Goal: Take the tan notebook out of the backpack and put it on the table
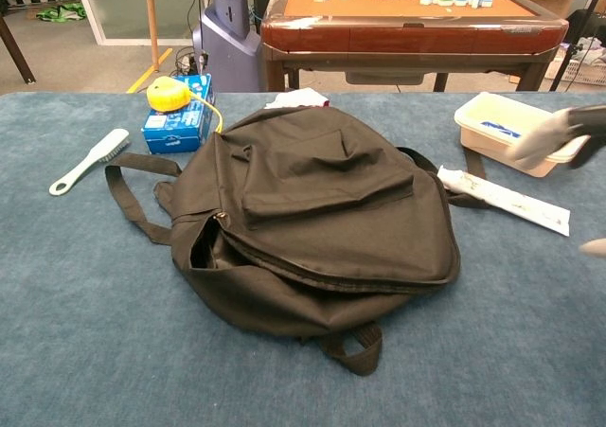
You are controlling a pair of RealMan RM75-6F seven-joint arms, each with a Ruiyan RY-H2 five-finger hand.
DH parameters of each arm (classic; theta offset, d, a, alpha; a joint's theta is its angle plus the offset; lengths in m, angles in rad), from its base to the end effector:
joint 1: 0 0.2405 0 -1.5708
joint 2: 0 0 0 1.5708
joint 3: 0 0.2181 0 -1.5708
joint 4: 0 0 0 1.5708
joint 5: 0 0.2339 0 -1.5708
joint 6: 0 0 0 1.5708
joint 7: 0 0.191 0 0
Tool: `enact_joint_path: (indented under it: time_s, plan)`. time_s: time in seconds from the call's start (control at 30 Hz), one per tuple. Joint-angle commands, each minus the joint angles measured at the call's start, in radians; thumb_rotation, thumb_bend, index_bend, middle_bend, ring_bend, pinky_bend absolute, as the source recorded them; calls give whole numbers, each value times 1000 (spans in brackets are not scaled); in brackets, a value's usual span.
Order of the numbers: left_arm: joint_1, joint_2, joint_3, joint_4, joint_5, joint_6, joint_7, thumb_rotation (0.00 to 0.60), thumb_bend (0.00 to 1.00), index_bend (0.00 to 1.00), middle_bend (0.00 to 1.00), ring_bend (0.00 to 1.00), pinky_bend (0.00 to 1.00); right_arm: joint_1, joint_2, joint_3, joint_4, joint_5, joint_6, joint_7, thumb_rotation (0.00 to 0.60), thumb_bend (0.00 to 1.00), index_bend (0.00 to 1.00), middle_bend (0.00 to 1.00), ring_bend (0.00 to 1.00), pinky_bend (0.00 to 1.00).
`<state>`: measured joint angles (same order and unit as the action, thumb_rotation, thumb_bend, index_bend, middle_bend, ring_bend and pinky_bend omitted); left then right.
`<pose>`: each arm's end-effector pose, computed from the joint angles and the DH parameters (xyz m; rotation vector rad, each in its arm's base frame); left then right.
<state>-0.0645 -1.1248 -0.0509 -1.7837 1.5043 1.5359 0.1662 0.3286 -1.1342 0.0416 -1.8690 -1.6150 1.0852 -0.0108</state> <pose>-0.2468 0.2187 0.1125 -1.3553 -0.8891 -0.9326 -0.1608 -0.2464 0.0183 1.8804 -1.1358 1.0467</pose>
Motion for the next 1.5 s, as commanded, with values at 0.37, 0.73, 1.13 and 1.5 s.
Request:
enact_joint_path:
  time_s: [0.37,0.73,1.13,1.5]
  plan:
    - [14,11,13,2,23,20,-18,600,256,166,163,204,212,247,-328,104,102,314,-242,-300,600,133,242,243,130,277]
    - [20,14,20,16,33,23,-41,600,256,166,163,204,211,340,-520,113,234,444,-245,-423,600,131,242,243,130,277]
    - [25,17,19,37,33,28,-75,600,256,166,163,204,211,394,-609,148,337,523,-214,-449,600,248,242,245,129,277]
    - [-1,17,10,47,46,-1,-91,600,256,166,163,204,211,456,-572,175,311,641,-246,-488,600,707,436,368,152,277]
